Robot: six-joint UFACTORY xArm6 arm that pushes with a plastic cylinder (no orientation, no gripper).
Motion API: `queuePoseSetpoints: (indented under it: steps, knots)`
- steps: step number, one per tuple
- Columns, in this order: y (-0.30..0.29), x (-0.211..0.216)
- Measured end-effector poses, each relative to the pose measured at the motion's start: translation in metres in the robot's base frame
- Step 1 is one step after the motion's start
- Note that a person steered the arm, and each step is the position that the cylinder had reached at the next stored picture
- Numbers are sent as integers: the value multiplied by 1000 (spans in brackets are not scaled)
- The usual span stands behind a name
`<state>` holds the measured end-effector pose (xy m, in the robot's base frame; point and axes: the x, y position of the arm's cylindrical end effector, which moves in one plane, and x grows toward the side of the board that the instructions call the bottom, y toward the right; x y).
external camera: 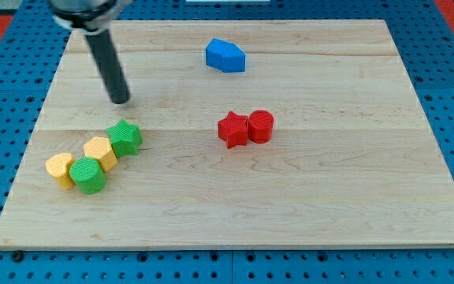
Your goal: Push the red blocks into the green star
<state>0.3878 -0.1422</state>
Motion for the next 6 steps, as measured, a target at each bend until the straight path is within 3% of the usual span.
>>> queuePoseSetpoints:
  steps: [3, 6]
  knots:
    - [6, 84]
    - [208, 103]
